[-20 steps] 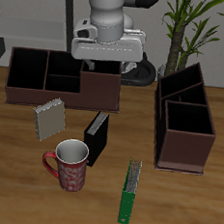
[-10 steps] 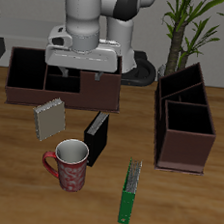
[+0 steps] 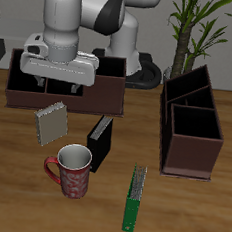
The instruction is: Place the yellow book into the left desk caddy's right compartment and place the green book into the back desk caddy's front compartment and place the black book into the back desk caddy's back compartment
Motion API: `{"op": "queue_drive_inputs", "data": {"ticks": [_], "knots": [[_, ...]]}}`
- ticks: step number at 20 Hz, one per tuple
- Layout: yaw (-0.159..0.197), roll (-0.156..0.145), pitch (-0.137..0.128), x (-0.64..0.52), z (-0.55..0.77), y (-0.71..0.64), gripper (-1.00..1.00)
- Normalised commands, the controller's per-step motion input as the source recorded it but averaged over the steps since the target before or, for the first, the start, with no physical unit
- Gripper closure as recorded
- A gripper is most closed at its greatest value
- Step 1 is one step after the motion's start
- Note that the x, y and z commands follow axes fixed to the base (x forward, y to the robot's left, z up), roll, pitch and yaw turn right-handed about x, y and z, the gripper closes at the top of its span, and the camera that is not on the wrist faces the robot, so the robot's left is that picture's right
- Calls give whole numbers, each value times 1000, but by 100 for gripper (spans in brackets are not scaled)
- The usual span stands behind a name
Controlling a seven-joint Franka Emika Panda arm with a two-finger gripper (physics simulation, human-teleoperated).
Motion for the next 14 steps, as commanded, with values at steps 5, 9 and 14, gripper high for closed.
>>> {"op": "queue_drive_inputs", "data": {"ticks": [5, 9, 14], "knots": [[-47, -3, -42, -26, -318, -315, -100], [-104, 10, -71, -115, -334, -157, -100], [-121, -31, -72, -100, -261, -136, -100]]}}
